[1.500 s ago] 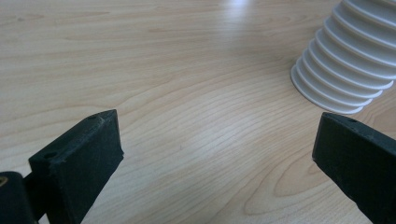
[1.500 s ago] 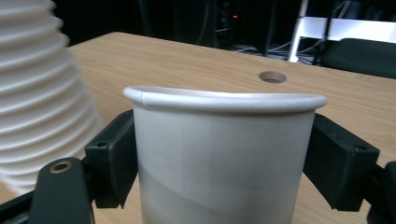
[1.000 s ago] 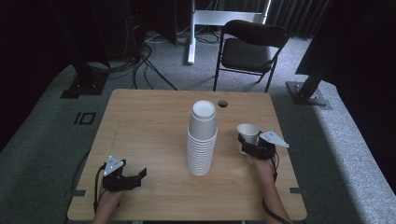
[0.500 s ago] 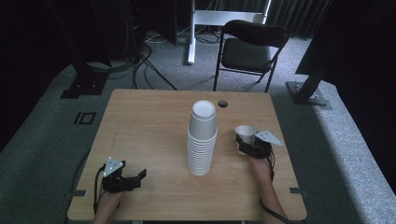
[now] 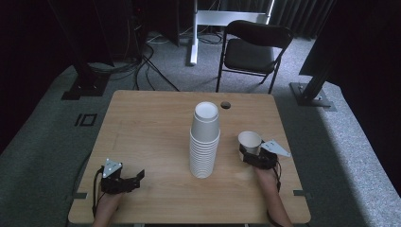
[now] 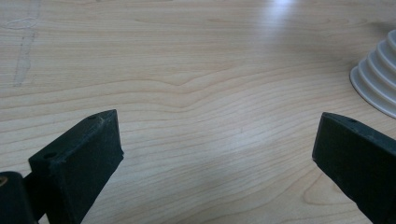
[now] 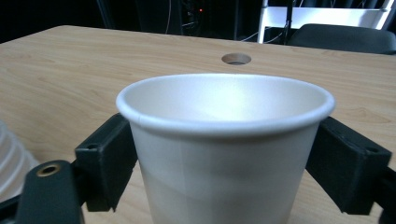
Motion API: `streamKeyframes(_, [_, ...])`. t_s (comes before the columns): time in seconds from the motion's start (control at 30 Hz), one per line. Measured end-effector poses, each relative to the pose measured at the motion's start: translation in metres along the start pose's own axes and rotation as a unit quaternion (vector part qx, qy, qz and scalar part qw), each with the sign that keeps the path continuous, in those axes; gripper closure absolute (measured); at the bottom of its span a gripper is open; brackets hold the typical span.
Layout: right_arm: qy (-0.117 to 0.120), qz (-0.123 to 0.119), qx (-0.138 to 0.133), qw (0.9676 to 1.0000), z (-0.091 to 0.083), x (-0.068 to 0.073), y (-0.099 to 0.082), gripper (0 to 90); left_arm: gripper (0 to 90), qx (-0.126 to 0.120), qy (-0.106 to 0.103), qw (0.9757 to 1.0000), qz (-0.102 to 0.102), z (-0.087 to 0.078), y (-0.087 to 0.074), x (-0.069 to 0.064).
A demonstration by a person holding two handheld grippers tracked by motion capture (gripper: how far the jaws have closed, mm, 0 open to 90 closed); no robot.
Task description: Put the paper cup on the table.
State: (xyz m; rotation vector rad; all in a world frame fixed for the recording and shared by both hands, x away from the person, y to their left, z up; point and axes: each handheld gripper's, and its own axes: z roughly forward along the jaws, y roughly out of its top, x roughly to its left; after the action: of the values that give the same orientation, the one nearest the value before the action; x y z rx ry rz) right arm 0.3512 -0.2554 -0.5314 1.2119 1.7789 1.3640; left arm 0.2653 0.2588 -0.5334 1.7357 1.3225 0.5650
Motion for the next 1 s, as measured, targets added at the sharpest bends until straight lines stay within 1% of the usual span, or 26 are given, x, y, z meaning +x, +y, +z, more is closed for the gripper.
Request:
streamKeyframes(0.03, [0.004, 0.002, 0.000, 1.0000, -0.001, 0.000, -0.001, 12.5, 1.6, 0.002, 0.001, 1.0000, 0.001, 0.000, 0.000, 0.001])
streamKeyframes(0.13, [-0.001, 0.000, 0.003, 1.0000, -0.003, 0.003, -0.004, 10.8, 1.6, 0.001, 0.000, 1.0000, 0.000, -0.001, 0.000, 0.002])
streamKeyframes(0.17, [0.001, -0.003, 0.007, 1.0000, -0.003, 0.003, -0.005, 10.2, 1.6, 0.001, 0.002, 1.0000, -0.001, -0.001, -0.001, 0.003])
streamKeyframes(0.2, [-0.001, -0.008, 0.008, 0.9999, -0.004, 0.005, -0.006, 10.0, 1.6, 0.000, 0.001, 1.0000, -0.001, -0.001, -0.001, 0.004])
streamKeyframes(0.23, [-0.001, -0.008, 0.008, 0.9999, -0.004, 0.005, -0.006, 10.0, 1.6, 0.000, 0.001, 1.0000, -0.001, -0.001, -0.001, 0.004])
streamKeyframes(0.27, [-0.013, -0.023, 0.013, 0.9996, -0.004, 0.007, -0.007, 9.7, 1.6, 0.001, 0.002, 1.0000, 0.001, -0.001, -0.001, 0.004])
streamKeyframes(0.33, [-0.005, -0.026, 0.013, 0.9996, -0.007, 0.009, -0.009, 9.7, 1.6, -0.001, 0.002, 1.0000, 0.001, -0.002, 0.000, 0.004])
streamKeyframes(0.43, [0.005, -0.020, 0.010, 0.9997, -0.013, 0.009, -0.009, 9.7, 1.6, -0.003, 0.003, 1.0000, 0.000, -0.003, 0.000, 0.004])
streamKeyframes(0.5, [0.006, -0.022, 0.008, 0.9997, -0.017, 0.009, -0.010, 9.7, 1.6, -0.004, 0.005, 1.0000, 0.002, -0.003, 0.000, 0.005])
streamKeyframes(0.57, [0.008, -0.028, 0.010, 0.9995, -0.021, 0.008, -0.010, 9.7, 1.6, -0.003, 0.003, 1.0000, 0.001, -0.003, 0.000, 0.005])
streamKeyframes(0.63, [0.011, -0.026, 0.009, 0.9996, -0.023, 0.008, -0.011, 9.7, 1.6, -0.003, 0.004, 1.0000, 0.002, -0.003, 0.000, 0.005])
streamKeyframes(0.67, [0.016, -0.023, 0.011, 0.9995, -0.027, 0.007, -0.013, 9.7, 1.6, -0.003, 0.005, 1.0000, 0.003, -0.003, 0.000, 0.005])
streamKeyframes(0.73, [0.016, -0.024, 0.008, 0.9996, -0.030, 0.007, -0.015, 9.7, 1.6, -0.003, 0.005, 1.0000, 0.002, -0.003, 0.000, 0.005])
streamKeyframes(0.77, [0.015, -0.028, 0.013, 0.9994, -0.034, 0.007, -0.018, 9.7, 1.6, -0.003, 0.006, 1.0000, 0.003, -0.004, 0.000, 0.006])
streamKeyframes(0.83, [0.018, -0.029, 0.016, 0.9993, -0.039, 0.005, -0.020, 9.7, 1.6, -0.004, 0.007, 1.0000, 0.001, -0.004, 0.000, 0.006])
streamKeyframes(0.87, [0.012, -0.030, 0.016, 0.9993, -0.042, 0.004, -0.022, 9.7, 1.6, -0.005, 0.007, 1.0000, 0.000, -0.004, 0.000, 0.006])
streamKeyframes(0.93, [0.014, -0.022, 0.015, 0.9995, -0.047, 0.000, -0.025, 9.7, 1.6, -0.006, 0.008, 1.0000, 0.000, -0.005, 0.000, 0.008])
streamKeyframes(1.0, [0.006, -0.019, 0.015, 0.9997, -0.052, -0.003, -0.027, 9.7, 1.6, -0.008, 0.006, 0.9999, -0.002, -0.005, 0.000, 0.009])
